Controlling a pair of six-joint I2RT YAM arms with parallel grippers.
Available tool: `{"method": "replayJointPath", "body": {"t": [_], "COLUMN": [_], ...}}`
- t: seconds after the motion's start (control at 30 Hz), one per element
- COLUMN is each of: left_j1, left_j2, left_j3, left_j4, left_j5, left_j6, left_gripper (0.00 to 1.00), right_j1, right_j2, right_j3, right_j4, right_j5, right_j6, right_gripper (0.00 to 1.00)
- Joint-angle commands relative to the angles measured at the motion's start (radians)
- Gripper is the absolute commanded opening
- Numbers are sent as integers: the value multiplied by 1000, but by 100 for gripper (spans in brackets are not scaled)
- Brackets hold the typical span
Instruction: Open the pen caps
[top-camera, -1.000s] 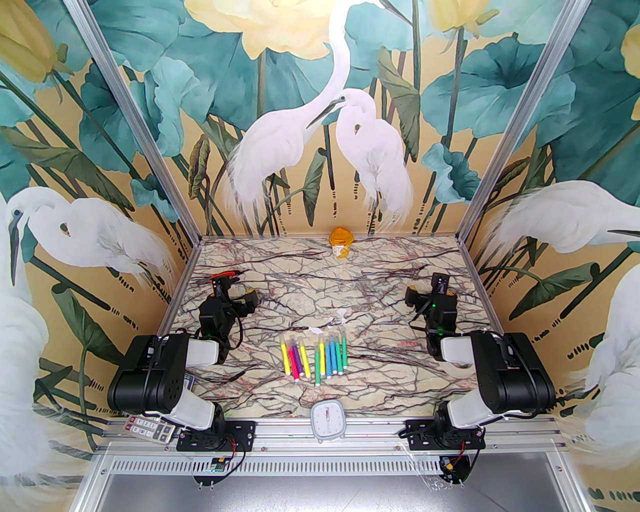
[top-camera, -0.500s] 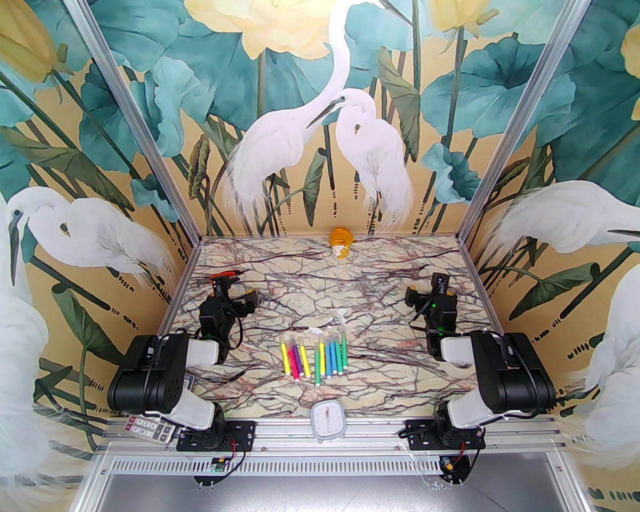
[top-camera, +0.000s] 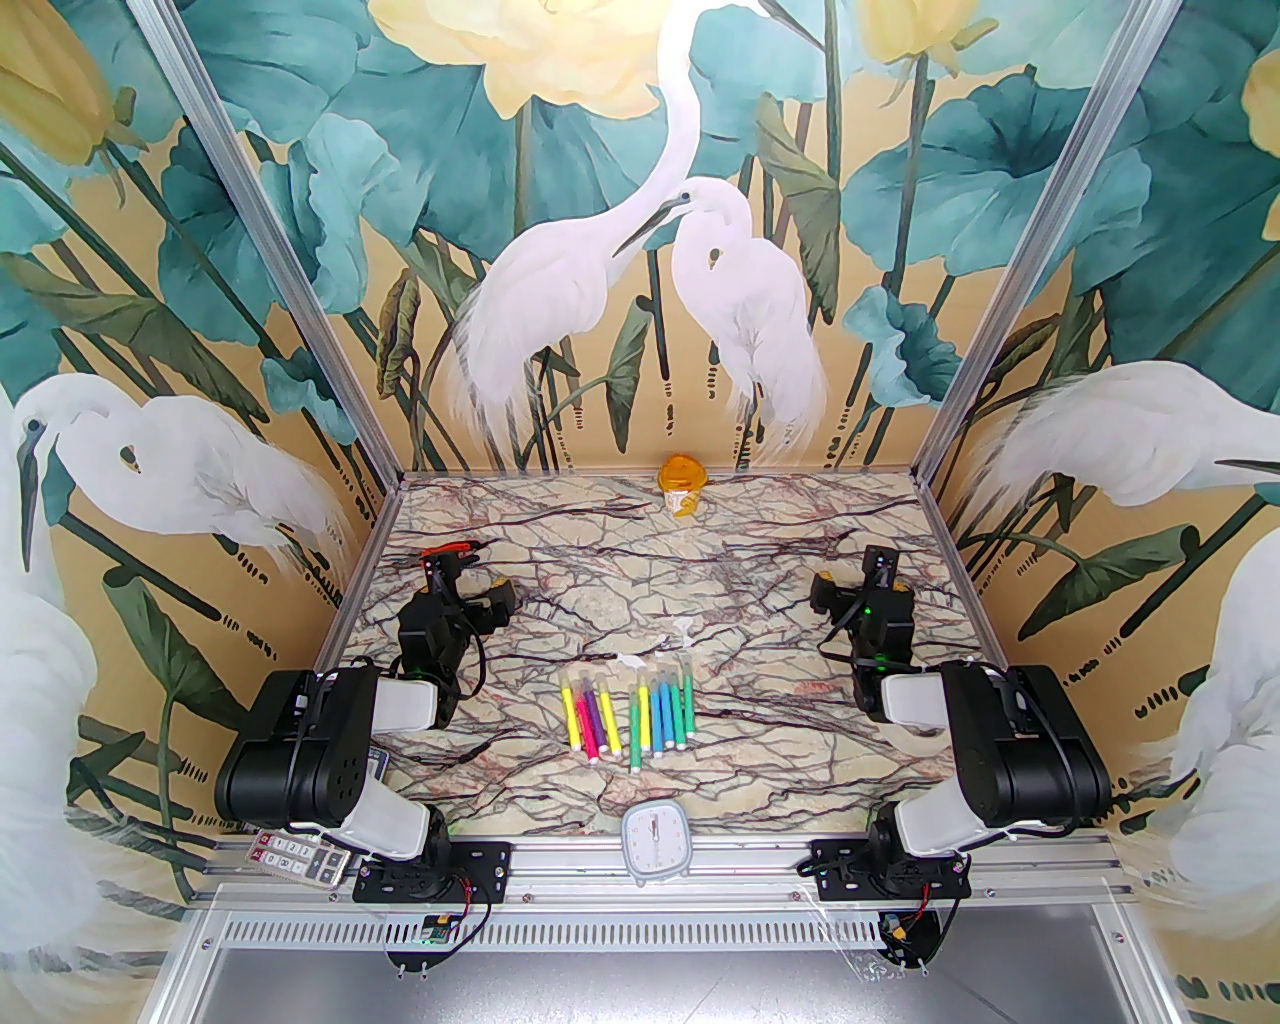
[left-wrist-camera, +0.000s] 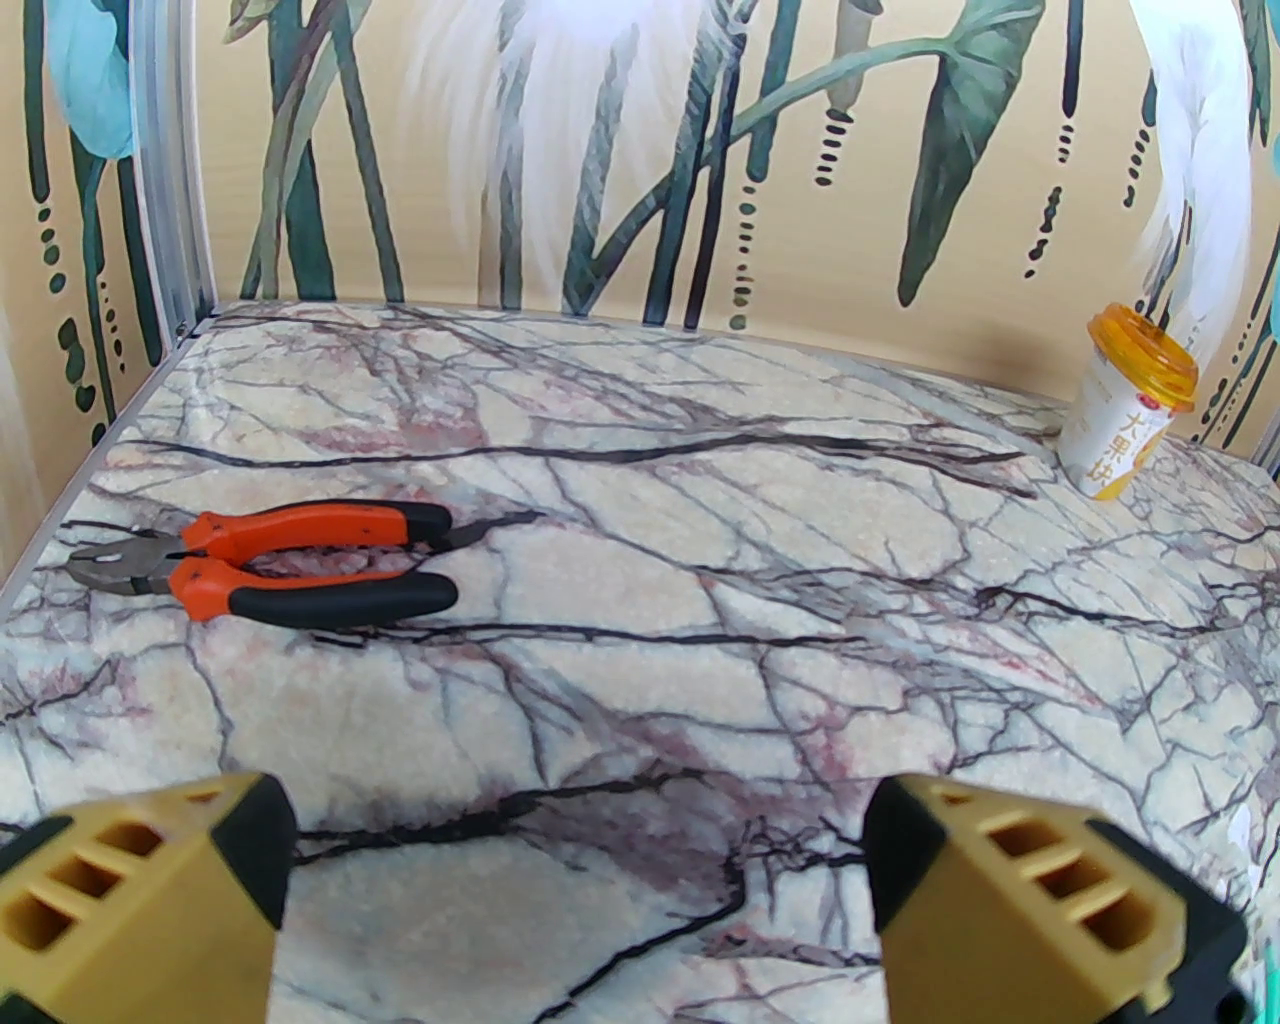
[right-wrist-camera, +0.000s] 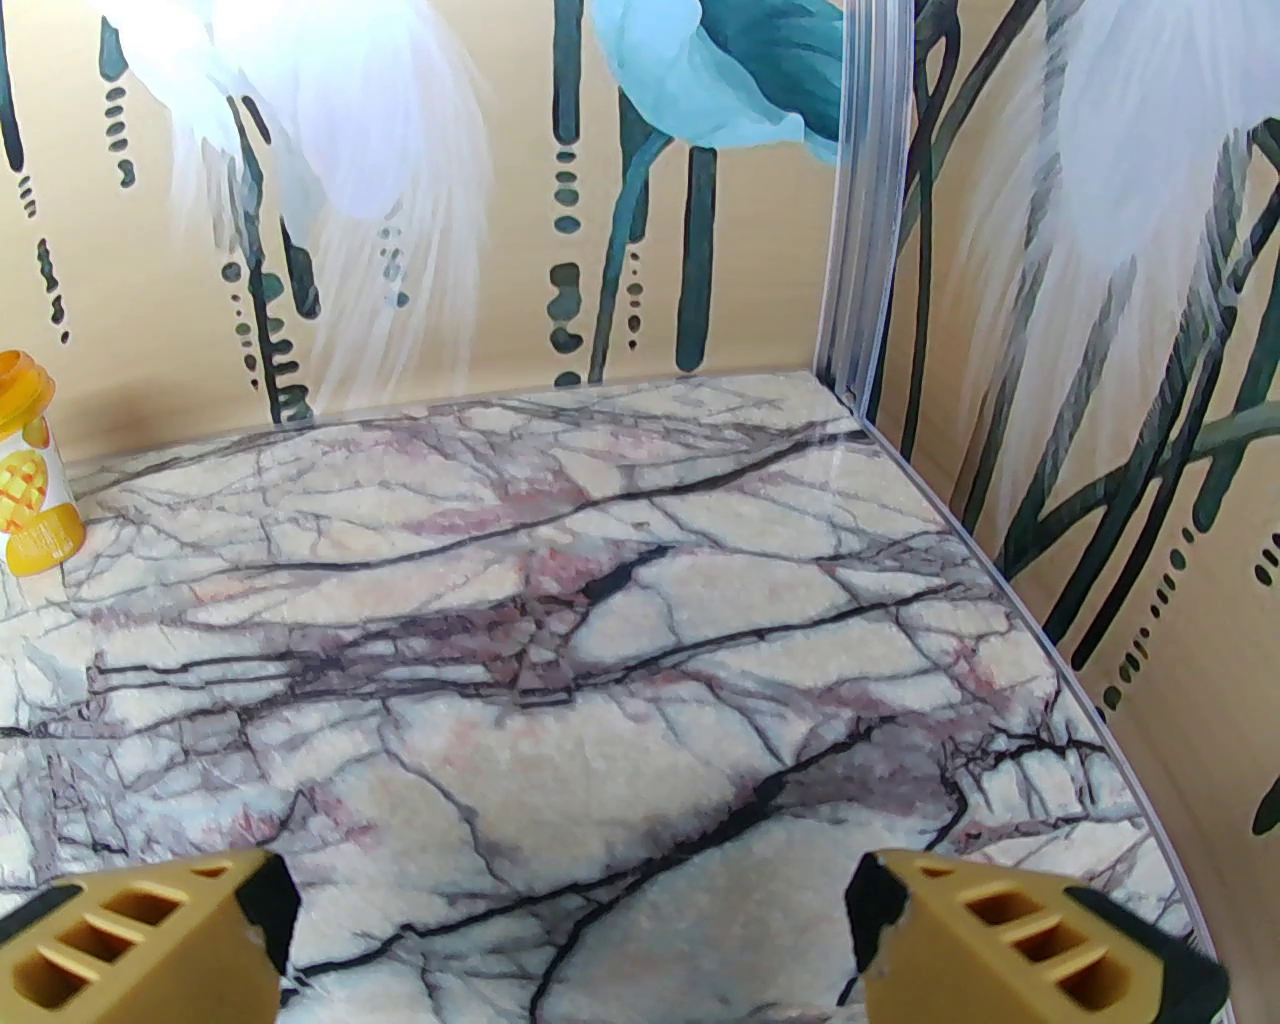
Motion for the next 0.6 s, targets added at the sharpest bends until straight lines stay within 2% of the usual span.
{"method": "replayJointPath", "body": {"t": [0.0, 0.13, 0.23, 0.5, 0.57], "left_j1": [0, -23, -57, -187, -219], "left_j2": [-116, -215, -263, -273, -276], "left_j3": [39, 85, 163, 368, 413], "left_j4": [-140, -314, -475, -834, -924], "left_j5": [-57, -67, -67, -32, -61], "left_j6": [-15, -25, -23, -103, -131], "left_gripper": [100, 100, 100, 100, 100], "right_j1": [-3, 27, 100, 310, 340], "right_j2": [-78, -123, -160, -203, -190], "right_j3": [101, 207, 275, 452, 501], "right_j4": [-227, -482, -652, -1050, -1165], "right_j5": [41, 88, 136, 100, 62], "right_j6": [15, 30, 21, 146, 193], "right_gripper": [99, 99, 99, 100, 97]}}
